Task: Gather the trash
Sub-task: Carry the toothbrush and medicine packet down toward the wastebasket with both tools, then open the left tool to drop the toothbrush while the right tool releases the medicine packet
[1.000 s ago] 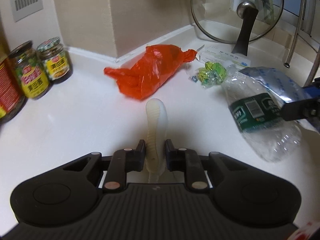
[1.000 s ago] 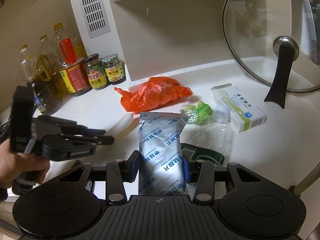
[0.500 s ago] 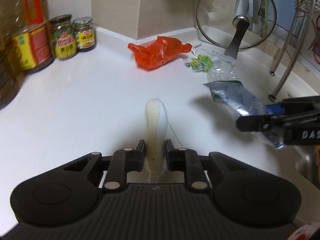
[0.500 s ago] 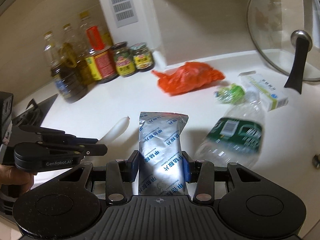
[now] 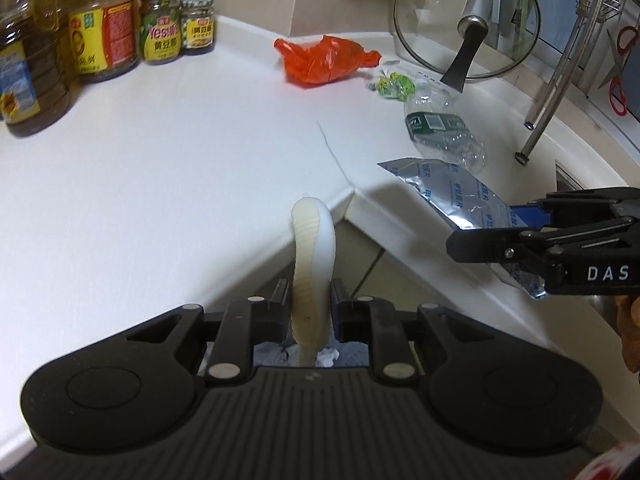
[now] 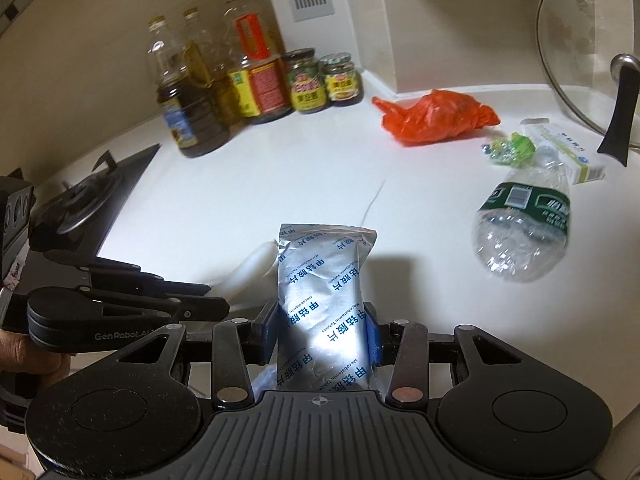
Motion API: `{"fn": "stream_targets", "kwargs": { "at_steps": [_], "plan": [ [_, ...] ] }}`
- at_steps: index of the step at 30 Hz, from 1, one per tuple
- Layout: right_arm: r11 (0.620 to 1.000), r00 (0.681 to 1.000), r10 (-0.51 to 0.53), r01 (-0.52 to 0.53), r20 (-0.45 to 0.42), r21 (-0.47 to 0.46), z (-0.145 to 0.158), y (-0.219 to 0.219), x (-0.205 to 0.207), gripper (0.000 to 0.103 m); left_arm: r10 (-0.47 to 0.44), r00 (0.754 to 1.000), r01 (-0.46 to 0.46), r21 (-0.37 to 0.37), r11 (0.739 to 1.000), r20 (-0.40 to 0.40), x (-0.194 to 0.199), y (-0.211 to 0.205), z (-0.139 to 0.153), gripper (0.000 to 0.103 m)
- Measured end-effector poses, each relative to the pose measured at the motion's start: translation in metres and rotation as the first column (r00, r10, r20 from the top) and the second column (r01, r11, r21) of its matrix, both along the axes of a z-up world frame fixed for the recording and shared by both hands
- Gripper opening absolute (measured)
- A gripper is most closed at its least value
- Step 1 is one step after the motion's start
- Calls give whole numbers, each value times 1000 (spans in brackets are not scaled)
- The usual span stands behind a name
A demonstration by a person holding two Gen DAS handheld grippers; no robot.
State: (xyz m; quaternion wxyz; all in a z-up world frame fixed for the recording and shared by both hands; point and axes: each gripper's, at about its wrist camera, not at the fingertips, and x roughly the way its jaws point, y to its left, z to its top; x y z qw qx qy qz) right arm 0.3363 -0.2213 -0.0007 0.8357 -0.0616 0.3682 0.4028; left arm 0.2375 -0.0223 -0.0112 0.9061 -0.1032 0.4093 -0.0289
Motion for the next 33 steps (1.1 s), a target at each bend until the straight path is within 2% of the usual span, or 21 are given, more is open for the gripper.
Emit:
{"fn": "stream_targets", "kwargs": {
  "at_steps": [8,14,22,33],
  "plan": [
    [997,998,60,-59,7,-49,-11,7,-34,43,-12,1000,11,-43,999,-11,-30,1,-4,18],
    [989,995,98,-98,-5,-107,-30,13,-51,43,-27,998,22,-82,996,-58,-52,-1,-19,18],
    [970,990,139,-141,-23,-196,-66,27,-67,43,58,982,-83,-131,988,-182,-63,6,-68,18],
    [937,990,130,-143,-61,-318,-137,46,-56,43,140,932,-211,-188,959,-334,-60,8,-132,18]
  ]
}}
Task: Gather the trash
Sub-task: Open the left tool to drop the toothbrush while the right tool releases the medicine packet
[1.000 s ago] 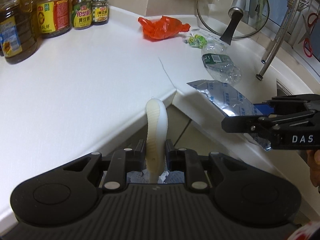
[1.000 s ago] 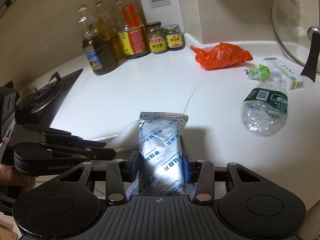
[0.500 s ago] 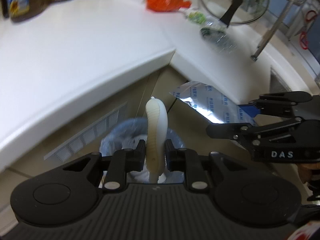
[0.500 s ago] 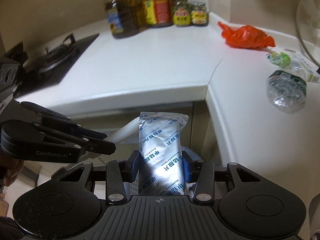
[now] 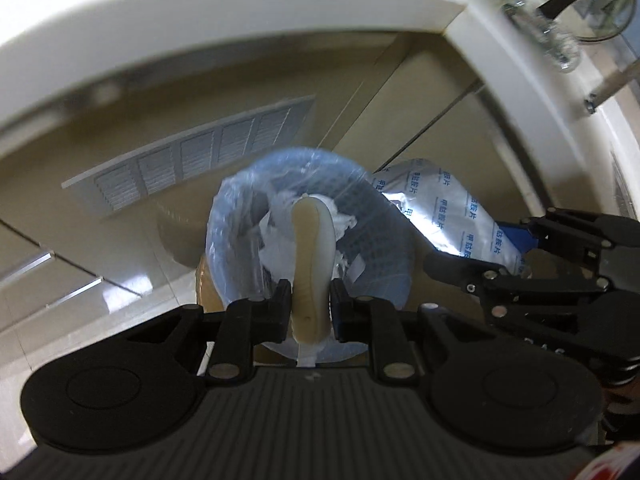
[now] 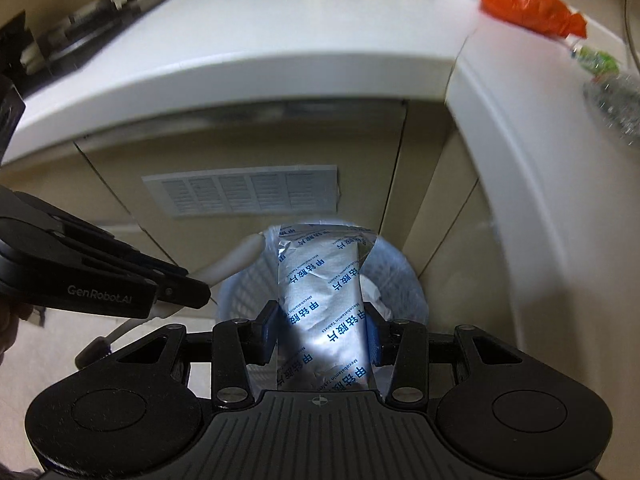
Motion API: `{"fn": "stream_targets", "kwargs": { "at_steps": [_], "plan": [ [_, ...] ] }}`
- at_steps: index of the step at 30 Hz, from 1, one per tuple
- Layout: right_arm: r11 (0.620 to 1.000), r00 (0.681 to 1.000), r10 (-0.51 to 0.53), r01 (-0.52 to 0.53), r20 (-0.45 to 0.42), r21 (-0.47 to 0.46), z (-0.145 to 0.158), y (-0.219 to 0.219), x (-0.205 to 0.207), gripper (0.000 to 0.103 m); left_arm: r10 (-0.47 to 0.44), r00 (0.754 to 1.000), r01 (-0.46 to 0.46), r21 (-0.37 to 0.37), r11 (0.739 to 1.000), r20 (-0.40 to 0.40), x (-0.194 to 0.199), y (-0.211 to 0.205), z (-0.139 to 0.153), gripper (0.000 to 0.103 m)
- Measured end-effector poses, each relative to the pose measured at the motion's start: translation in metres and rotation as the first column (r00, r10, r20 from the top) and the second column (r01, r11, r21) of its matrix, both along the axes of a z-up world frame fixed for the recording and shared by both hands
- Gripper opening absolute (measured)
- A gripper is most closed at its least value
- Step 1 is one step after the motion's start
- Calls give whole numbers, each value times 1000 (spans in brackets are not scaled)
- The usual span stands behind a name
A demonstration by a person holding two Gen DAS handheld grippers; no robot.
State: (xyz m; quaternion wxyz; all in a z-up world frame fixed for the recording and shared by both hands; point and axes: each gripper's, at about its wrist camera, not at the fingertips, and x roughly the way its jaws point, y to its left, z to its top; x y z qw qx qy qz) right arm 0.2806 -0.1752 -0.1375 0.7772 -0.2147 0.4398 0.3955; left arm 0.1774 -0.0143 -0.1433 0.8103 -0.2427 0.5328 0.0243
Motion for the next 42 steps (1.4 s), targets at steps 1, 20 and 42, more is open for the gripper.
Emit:
{"fn": "stream_targets", "kwargs": {
  "at_steps": [1,20,42],
  "plan": [
    [1000,1000,1,-1,-1,-9,-5,1,1,43,3,1000,-3,-4,1000,-8,1,0,-5,18],
    [995,999,-29,28,-13,-97,-65,11,18,43,6,998,-6,-10,1000,-64,24,-13,-52,18],
    [989,999,-40,42,18,-140,-118,20,45,43,114,991,-115,-19,993,-68,58,-7,-98,18]
  ]
}}
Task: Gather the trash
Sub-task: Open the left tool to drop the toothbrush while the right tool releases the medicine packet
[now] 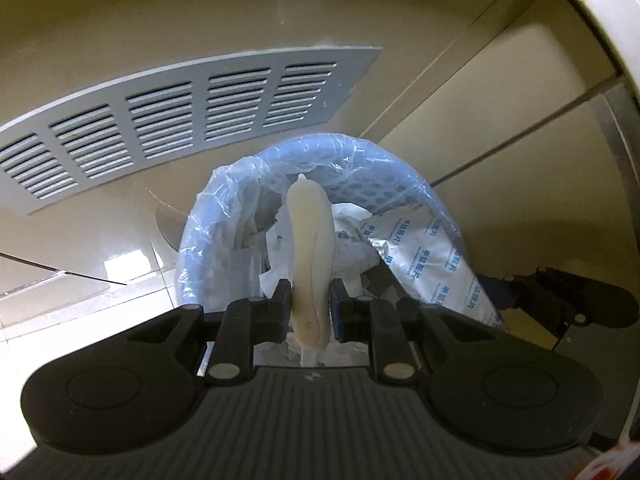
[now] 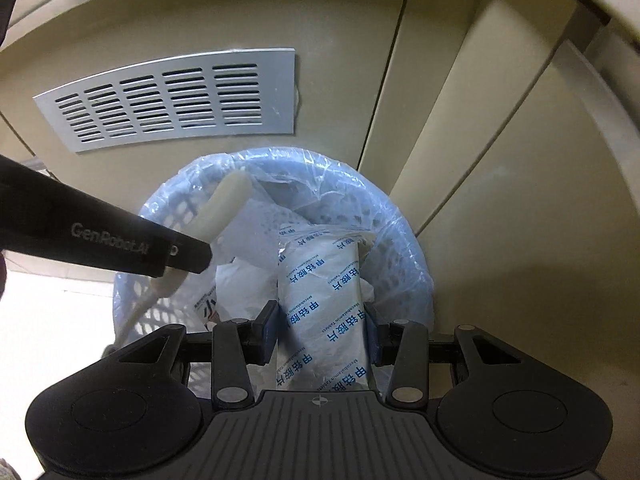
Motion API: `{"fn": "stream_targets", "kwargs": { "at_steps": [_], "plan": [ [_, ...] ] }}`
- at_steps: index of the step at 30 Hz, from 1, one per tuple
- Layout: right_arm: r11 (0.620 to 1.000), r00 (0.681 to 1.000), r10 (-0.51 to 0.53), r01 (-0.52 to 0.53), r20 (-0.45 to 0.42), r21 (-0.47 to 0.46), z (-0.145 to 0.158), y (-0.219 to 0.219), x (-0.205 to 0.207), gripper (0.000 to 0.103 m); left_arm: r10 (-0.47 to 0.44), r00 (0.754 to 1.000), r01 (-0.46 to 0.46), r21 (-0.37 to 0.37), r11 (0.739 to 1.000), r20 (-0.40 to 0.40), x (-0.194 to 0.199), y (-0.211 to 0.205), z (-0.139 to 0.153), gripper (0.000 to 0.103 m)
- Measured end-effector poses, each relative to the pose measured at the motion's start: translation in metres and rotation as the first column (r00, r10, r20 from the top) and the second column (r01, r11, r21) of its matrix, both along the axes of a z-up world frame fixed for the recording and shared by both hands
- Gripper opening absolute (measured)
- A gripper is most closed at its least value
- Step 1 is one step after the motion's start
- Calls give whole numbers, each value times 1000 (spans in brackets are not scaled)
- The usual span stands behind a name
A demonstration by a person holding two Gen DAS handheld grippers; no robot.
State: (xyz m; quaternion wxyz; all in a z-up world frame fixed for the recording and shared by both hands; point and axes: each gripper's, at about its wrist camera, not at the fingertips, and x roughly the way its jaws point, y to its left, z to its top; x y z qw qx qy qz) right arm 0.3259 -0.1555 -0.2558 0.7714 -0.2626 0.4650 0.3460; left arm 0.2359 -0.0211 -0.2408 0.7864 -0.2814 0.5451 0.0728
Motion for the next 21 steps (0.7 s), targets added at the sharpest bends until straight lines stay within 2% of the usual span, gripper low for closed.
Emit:
{"fn": "stream_targets", "kwargs": {
  "at_steps": [21],
  "plan": [
    [1000,1000,-11,11,-8,3,-43,6,18,43,-22,998,23,31,999,-53,18,-8,-57,18]
  ]
}}
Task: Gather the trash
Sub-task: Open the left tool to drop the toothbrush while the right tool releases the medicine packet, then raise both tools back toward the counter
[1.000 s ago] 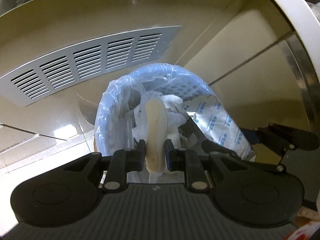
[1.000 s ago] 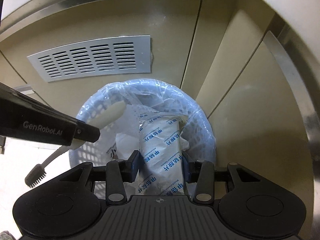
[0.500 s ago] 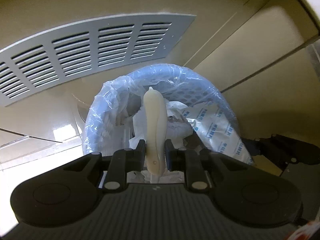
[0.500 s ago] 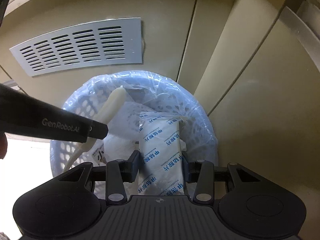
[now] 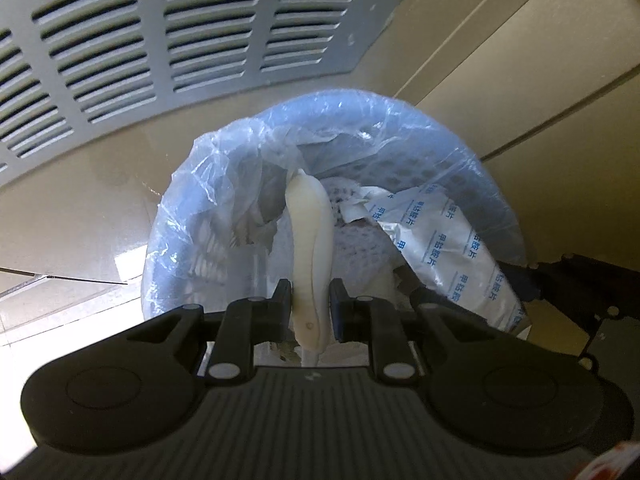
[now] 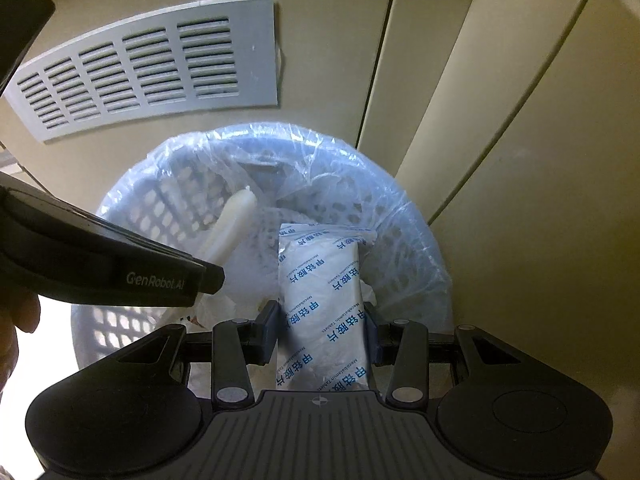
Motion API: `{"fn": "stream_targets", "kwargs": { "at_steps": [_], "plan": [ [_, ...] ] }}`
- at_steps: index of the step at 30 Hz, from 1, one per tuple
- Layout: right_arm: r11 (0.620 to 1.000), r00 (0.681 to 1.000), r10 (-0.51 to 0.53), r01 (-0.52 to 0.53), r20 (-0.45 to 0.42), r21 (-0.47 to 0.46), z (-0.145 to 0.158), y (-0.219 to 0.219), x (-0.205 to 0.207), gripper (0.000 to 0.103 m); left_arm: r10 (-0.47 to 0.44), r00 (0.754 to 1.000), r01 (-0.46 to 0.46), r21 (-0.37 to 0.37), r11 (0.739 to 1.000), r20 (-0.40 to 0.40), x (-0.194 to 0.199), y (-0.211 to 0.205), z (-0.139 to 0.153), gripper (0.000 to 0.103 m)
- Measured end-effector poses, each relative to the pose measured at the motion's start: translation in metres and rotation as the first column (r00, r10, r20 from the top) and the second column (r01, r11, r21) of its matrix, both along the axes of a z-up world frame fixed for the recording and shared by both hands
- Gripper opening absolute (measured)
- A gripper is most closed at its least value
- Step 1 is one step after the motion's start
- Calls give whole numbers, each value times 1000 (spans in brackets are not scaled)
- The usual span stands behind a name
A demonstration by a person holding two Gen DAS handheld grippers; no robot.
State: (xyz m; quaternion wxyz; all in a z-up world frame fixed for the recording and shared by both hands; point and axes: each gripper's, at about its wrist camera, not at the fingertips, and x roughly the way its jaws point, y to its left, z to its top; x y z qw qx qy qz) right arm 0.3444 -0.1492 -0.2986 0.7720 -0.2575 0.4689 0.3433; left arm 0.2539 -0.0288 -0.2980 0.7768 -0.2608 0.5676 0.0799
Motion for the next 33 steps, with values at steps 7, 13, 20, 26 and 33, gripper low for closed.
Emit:
{"fn": "stream_targets", "kwargs": {
  "at_steps": [7,13,20,26,33],
  "plan": [
    [1000,1000,16,-16,-15,-5,-16,1,1,43,-13,1000,13,-2,1000,-7,4,0,-9,18],
    [1000,999,24,-24,-22,13,-13,2,0,51,-11,1000,11,-6,1000,13,2,3,1,21],
    [999,999,41,-41,17,35,11,0,-6,64,16,998,-16,8,1000,58,-14,14,25,32],
    [999,999,38,-38,21,38,35,-5,-18,64,4,997,-6,29,1000,78,-34,21,52,32],
    [996,999,39,-40,14,77,82,-15,-38,64,-12,994,5,58,998,111,-58,23,92,32]
  ]
}}
